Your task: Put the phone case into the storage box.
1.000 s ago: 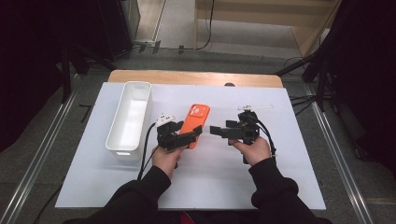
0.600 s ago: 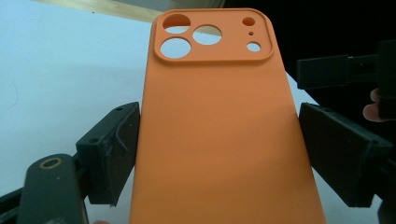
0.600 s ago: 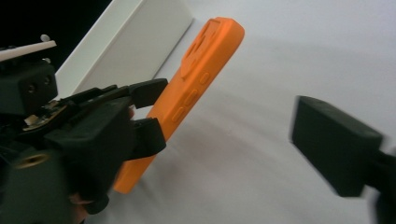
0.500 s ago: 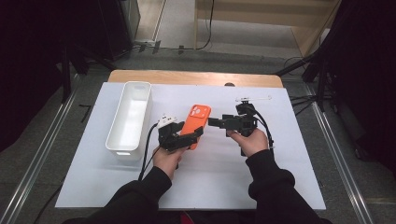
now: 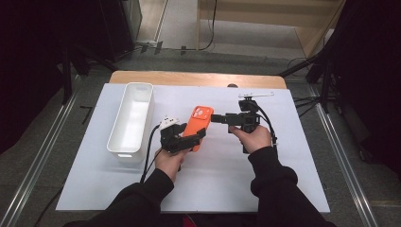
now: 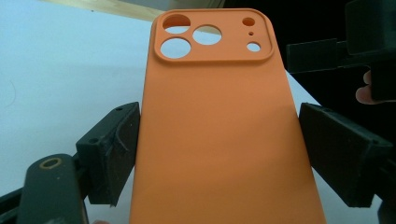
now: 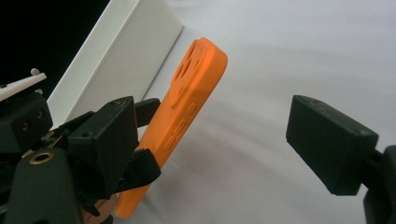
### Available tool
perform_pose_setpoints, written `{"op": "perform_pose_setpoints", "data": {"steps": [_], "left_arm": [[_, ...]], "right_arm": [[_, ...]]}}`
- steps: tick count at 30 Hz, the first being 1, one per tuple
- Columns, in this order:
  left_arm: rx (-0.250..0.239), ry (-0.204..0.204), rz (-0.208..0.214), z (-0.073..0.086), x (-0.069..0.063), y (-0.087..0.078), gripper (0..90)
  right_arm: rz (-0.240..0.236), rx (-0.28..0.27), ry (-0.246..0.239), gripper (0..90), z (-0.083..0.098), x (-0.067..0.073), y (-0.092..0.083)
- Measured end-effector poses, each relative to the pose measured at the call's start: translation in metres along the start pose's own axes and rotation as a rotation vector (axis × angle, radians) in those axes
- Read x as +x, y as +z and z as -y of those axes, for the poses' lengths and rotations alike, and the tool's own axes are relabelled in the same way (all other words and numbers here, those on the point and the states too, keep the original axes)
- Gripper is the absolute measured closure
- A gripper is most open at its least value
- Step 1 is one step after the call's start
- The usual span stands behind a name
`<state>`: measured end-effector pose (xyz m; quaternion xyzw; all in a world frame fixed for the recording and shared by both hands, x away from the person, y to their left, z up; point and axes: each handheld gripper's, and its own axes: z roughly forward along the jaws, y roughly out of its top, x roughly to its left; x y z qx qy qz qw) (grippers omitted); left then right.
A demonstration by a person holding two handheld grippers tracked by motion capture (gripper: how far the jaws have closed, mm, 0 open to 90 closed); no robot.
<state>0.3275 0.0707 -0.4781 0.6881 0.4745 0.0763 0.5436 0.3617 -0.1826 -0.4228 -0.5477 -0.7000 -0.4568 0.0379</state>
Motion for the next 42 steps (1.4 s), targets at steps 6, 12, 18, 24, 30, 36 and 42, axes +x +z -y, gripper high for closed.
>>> {"op": "perform_pose_setpoints", "data": {"steps": [6, 12, 18, 24, 30, 36, 42], "left_arm": [[-0.002, -0.001, 0.001, 0.0, 0.0, 0.0, 15.8], [0.0, 0.002, 0.003, 0.0, 0.0, 0.001, 15.8], [-0.002, 0.001, 0.003, 0.0, 0.001, 0.0, 15.8], [-0.003, -0.001, 0.007, 0.0, -0.001, 0.0, 15.8], [0.0, 0.009, 0.008, 0.001, -0.002, 0.0, 15.8], [0.004, 0.014, 0.011, 0.002, -0.003, 0.001, 15.8], [0.003, 0.014, 0.011, 0.003, -0.004, 0.001, 15.8]], "right_arm": [[0.008, 0.004, 0.019, 15.8, -0.004, -0.001, 0.005], [0.009, 0.02, 0.039, 24.0, -0.008, -0.001, 0.011], [0.003, 0.021, 0.051, 25.0, -0.011, -0.001, 0.016], [-0.018, 0.037, 0.099, 28.8, -0.013, -0.003, 0.02], [-0.023, 0.042, 0.132, 33.2, -0.016, -0.004, 0.021], [-0.029, 0.049, 0.154, 38.2, -0.018, -0.003, 0.025], [-0.022, 0.055, 0.176, 44.6, -0.02, -0.002, 0.028]]}}
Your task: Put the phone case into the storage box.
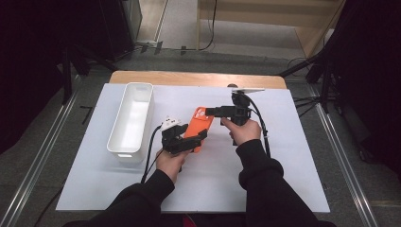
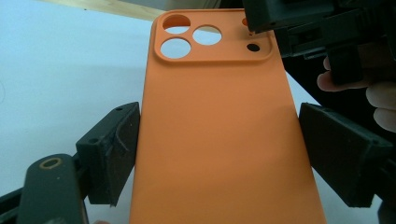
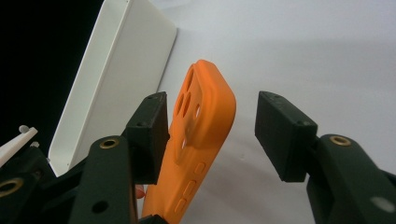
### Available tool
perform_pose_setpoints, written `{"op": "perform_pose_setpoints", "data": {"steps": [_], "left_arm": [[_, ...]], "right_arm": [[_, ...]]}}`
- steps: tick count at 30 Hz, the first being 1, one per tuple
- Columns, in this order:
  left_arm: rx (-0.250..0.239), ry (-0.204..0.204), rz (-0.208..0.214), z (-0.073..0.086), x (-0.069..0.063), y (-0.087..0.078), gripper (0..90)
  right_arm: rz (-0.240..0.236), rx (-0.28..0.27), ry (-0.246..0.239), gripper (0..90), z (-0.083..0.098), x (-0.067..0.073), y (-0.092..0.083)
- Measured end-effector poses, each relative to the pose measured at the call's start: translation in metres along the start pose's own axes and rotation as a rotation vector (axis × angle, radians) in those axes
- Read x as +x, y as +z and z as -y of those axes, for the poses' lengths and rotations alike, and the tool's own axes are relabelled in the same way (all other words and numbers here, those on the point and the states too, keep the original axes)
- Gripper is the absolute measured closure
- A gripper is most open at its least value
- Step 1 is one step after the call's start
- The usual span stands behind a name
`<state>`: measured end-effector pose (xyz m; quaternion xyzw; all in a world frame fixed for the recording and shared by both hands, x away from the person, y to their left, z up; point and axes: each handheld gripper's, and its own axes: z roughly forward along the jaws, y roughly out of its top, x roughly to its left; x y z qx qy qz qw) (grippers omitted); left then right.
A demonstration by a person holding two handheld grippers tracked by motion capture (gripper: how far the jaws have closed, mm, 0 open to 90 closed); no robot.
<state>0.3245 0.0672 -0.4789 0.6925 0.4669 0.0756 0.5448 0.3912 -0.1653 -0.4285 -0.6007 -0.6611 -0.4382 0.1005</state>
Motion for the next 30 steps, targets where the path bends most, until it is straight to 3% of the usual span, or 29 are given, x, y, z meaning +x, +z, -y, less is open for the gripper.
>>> {"op": "perform_pose_setpoints", "data": {"steps": [6, 18, 30], "left_arm": [[-0.004, -0.003, 0.003, 0.0005, -0.0009, -0.0002, 15.8], [-0.009, -0.003, 0.004, 0.0013, -0.0026, -0.0005, 15.8], [-0.006, 0.0, 0.003, 0.0018, -0.0027, 0.0001, 15.7]], "right_arm": [[-0.006, -0.009, 0.025, 49.3, -0.0022, -0.0008, 0.0022], [-0.027, -0.021, 0.046, 67.8, -0.0028, -0.0004, 0.0032], [-0.044, -0.025, 0.063, 71.6, -0.0037, -0.001, 0.0027]]}}
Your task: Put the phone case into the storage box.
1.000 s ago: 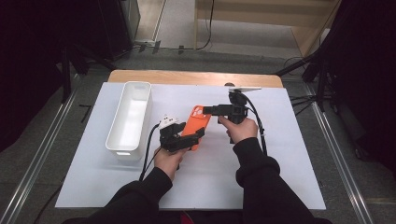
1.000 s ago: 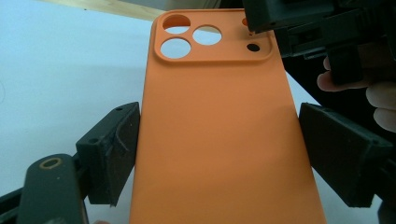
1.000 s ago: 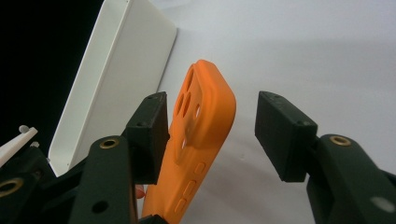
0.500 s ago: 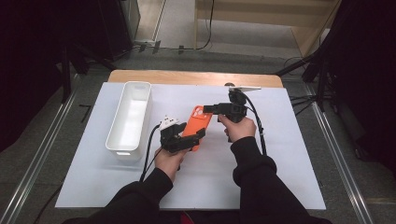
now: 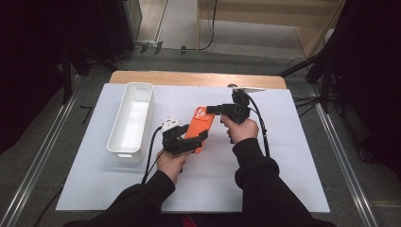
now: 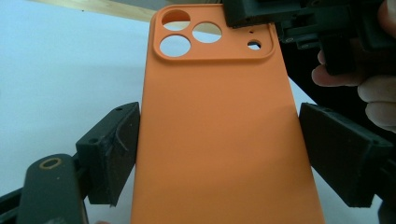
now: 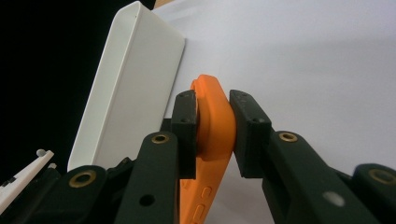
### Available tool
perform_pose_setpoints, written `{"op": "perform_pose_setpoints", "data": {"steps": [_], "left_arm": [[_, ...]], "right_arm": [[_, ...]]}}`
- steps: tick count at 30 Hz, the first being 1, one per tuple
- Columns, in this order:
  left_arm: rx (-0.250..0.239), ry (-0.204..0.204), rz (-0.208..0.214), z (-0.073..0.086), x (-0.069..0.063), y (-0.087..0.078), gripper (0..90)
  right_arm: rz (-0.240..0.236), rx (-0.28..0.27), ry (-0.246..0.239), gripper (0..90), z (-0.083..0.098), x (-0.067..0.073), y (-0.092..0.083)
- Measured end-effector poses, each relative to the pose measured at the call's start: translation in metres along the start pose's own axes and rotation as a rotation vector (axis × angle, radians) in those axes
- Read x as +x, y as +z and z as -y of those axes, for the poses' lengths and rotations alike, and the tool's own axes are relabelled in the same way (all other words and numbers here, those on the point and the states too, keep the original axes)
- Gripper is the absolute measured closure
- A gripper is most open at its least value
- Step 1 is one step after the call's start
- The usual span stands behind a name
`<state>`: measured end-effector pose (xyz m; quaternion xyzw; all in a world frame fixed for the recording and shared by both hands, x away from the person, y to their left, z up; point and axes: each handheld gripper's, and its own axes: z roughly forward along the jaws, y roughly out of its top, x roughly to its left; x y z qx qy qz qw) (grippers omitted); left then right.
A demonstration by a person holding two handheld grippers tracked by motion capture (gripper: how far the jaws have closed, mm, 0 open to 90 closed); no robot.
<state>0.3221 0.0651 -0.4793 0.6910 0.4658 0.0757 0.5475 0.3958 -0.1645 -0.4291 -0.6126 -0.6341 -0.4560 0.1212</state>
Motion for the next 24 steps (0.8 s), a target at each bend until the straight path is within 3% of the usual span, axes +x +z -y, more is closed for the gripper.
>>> {"op": "perform_pose_setpoints", "data": {"steps": [19, 24], "left_arm": [[0.011, 0.034, -0.014, 0.0008, -0.0002, 0.0023, 15.4], [0.038, 0.026, 0.014, -0.0014, 0.0019, 0.0044, 15.3]], "right_arm": [[-0.052, 0.013, 0.029, 74.4, -0.0018, 0.0028, -0.0013], [-0.059, 0.015, 0.023, 74.6, -0.0025, 0.0046, -0.0032]]}}
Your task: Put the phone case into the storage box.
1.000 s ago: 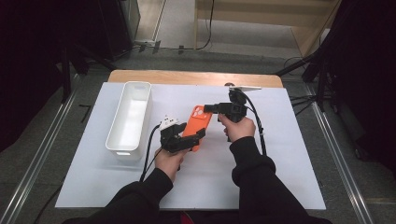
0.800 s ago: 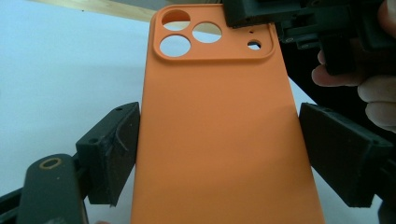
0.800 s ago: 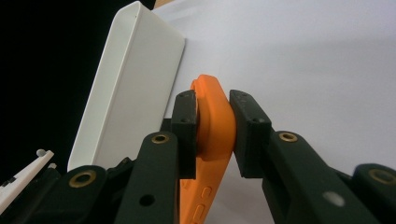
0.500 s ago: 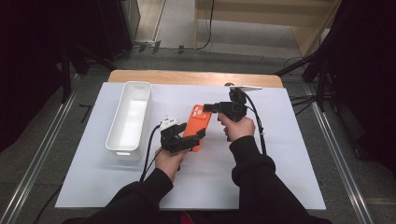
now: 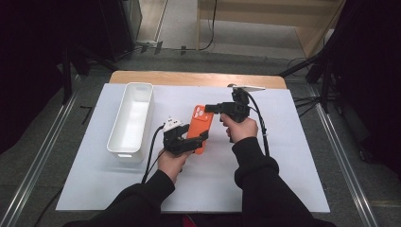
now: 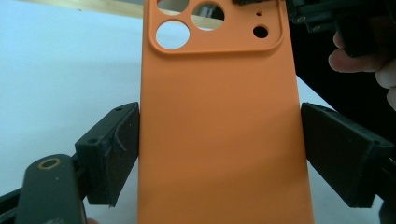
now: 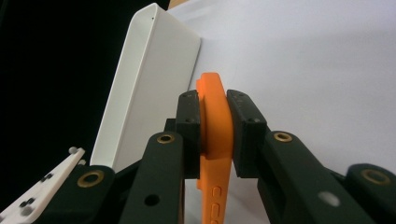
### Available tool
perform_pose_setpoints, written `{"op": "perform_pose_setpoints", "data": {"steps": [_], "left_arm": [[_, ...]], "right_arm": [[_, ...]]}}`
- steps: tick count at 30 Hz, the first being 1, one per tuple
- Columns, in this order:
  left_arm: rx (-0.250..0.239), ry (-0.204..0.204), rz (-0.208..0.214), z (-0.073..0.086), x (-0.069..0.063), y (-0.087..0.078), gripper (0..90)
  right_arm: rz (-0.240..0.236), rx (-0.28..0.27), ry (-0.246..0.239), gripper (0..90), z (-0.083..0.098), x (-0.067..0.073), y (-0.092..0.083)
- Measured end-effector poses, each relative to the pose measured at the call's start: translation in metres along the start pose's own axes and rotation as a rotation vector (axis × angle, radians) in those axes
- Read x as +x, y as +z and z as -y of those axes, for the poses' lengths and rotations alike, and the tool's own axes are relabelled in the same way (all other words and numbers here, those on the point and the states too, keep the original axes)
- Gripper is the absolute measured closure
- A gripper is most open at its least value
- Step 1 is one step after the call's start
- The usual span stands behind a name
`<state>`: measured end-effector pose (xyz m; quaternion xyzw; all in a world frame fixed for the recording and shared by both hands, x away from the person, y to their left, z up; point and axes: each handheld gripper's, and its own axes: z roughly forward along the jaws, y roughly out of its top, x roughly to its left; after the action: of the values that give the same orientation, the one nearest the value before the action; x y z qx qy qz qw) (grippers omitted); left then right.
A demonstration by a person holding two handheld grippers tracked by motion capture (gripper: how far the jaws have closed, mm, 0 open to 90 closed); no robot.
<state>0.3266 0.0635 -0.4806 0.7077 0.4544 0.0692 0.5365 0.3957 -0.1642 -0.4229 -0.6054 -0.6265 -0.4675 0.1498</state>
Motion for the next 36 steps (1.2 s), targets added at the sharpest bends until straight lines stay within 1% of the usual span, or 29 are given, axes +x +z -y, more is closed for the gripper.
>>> {"op": "perform_pose_setpoints", "data": {"steps": [2, 4, 5, 7, 9, 10, 11, 12, 13, 15, 16, 17, 19, 20, 21, 22, 23, 24, 27, 29, 32, 35, 36], "left_arm": [[0.003, 0.008, -0.002, -0.001, -0.001, 0.001, 15.3], [0.021, 0.017, 0.007, -0.002, -0.001, 0.002, 13.5], [0.03, 0.021, 0.0, -0.002, -0.002, 0.003, 13.2], [0.046, 0.024, 0.002, -0.002, -0.003, 0.005, 8.1], [0.047, 0.039, -0.01, -0.002, -0.004, 0.005, 7.9], [0.048, 0.047, 0.001, -0.002, -0.004, 0.005, 5.2], [0.053, 0.054, -0.002, -0.003, -0.005, 0.005, 0.9], [0.056, 0.055, -0.003, -0.003, -0.006, 0.005, 0.9], [0.055, 0.066, -0.01, -0.004, -0.006, 0.004, 0.9], [0.06, 0.072, -0.005, -0.005, -0.007, 0.004, 0.9], [0.061, 0.074, -0.015, -0.006, -0.007, 0.003, 0.9], [0.062, 0.074, -0.007, -0.006, -0.007, 0.003, 0.9], [0.066, 0.081, -0.015, -0.008, -0.008, 0.001, 0.9], [0.064, 0.085, -0.008, -0.009, -0.009, 0.0, 0.9], [0.064, 0.098, -0.018, -0.01, -0.01, 0.0, 0.9], [0.065, 0.124, -0.03, -0.011, -0.012, -0.001, 0.9], [0.063, 0.143, -0.032, -0.012, -0.013, -0.002, 0.9], [0.072, 0.155, -0.028, -0.013, -0.014, -0.003, 0.9], [0.086, 0.15, -0.013, -0.015, -0.016, -0.004, 0.9], [0.098, 0.155, -0.01, -0.016, -0.017, -0.005, 0.9], [0.12, 0.159, 0.01, -0.018, -0.016, -0.007, 0.9], [0.125, 0.15, 0.028, -0.021, -0.014, -0.009, 0.9], [0.125, 0.146, 0.027, -0.022, -0.014, -0.01, 0.9]], "right_arm": [[0.0, 0.0, 0.001, 74.7, 0.0, 0.002, 0.0], [-0.004, 0.003, -0.006, 74.7, 0.0, 0.002, -0.001], [-0.007, 0.006, -0.004, 74.7, 0.0, 0.003, -0.001], [-0.009, 0.008, -0.008, 74.7, 0.001, 0.005, 0.0], [-0.004, 0.009, -0.018, 74.7, 0.001, 0.006, 0.0], [-0.003, 0.01, -0.022, 74.7, 0.001, 0.007, 0.0], [-0.002, 0.01, -0.021, 74.7, 0.001, 0.007, 0.0], [0.001, 0.012, -0.025, 74.7, 0.001, 0.007, 0.0], [0.003, 0.012, -0.028, 74.7, 0.001, 0.007, 0.0], [0.006, 0.011, -0.033, 74.7, 0.001, 0.007, -0.001], [0.009, 0.009, -0.039, 74.7, 0.001, 0.007, -0.001], [0.014, 0.008, -0.042, 74.7, 0.001, 0.007, -0.002], [0.02, 0.004, -0.054, 74.7, 0.001, 0.007, -0.003], [0.021, 0.003, -0.06, 74.7, 0.001, 0.008, -0.004], [0.023, -0.001, -0.07, 74.7, 0.001, 0.008, -0.004], [0.026, -0.005, -0.08, 74.7, 0.001, 0.008, -0.005], [0.029, -0.008, -0.087, 74.7, 0.002, 0.009, -0.006], [0.036, -0.011, -0.098, 74.6, 0.002, 0.009, -0.007], [0.045, -0.021, -0.114, 74.7, 0.003, 0.01, -0.009], [0.047, -0.022, -0.125, 74.7, 0.004, 0.011, -0.01], [0.058, -0.031, -0.158, 74.7, 0.004, 0.012, -0.012], [0.065, -0.037, -0.175, 74.7, 0.005, 0.012, -0.015], [0.062, -0.041, -0.183, 74.7, 0.005, 0.012, -0.016]]}}
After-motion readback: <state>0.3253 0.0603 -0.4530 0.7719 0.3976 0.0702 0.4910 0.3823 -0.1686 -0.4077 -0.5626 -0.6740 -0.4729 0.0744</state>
